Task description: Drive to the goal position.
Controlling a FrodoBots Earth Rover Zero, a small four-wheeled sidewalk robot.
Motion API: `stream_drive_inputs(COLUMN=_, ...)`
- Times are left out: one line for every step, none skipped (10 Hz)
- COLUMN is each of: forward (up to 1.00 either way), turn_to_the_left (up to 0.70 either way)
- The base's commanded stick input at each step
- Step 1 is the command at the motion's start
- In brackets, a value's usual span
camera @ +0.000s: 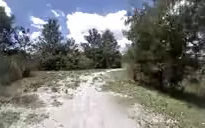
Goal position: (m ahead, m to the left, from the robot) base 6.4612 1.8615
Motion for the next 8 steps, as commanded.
stream_drive_inputs(forward=0.7, turn_to_the_left=0.35)
stream_drive_inputs(forward=0.7, turn_to_the_left=0.35)
stream_drive_inputs(forward=0.7, turn_to_the_left=0.14)
stream_drive_inputs(forward=0.7, turn_to_the_left=0.0)
stream_drive_inputs(forward=0.7, turn_to_the_left=0.0)
stream_drive_inputs(forward=0.7, turn_to_the_left=0.0)
stream_drive_inputs(forward=0.7, turn_to_the_left=0.0)
stream_drive_inputs(forward=0.7, turn_to_the_left=0.0)
